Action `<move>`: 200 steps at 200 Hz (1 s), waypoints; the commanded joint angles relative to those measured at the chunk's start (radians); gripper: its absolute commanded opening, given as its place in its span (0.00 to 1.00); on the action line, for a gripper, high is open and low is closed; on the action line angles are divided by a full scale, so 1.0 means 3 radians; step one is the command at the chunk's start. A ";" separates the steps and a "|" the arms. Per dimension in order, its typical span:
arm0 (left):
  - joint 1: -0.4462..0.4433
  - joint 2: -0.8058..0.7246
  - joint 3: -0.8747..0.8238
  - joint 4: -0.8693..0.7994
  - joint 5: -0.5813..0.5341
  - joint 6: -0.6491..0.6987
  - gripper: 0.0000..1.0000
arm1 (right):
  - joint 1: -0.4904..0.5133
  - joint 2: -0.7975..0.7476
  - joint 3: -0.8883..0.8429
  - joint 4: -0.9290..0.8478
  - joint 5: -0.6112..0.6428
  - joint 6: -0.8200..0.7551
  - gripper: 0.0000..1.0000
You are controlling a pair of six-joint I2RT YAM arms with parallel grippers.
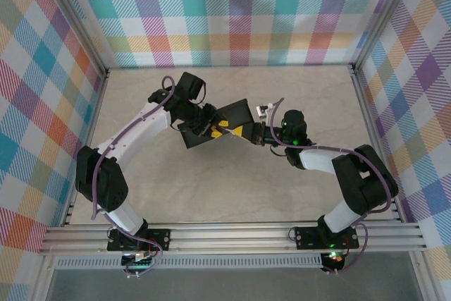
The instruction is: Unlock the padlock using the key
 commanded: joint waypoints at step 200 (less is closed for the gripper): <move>0.0064 -0.0197 0.0013 0.0354 0.0366 0.0002 0.01 | 0.0258 -0.0501 0.0184 -0.1389 0.0599 -0.0108 0.00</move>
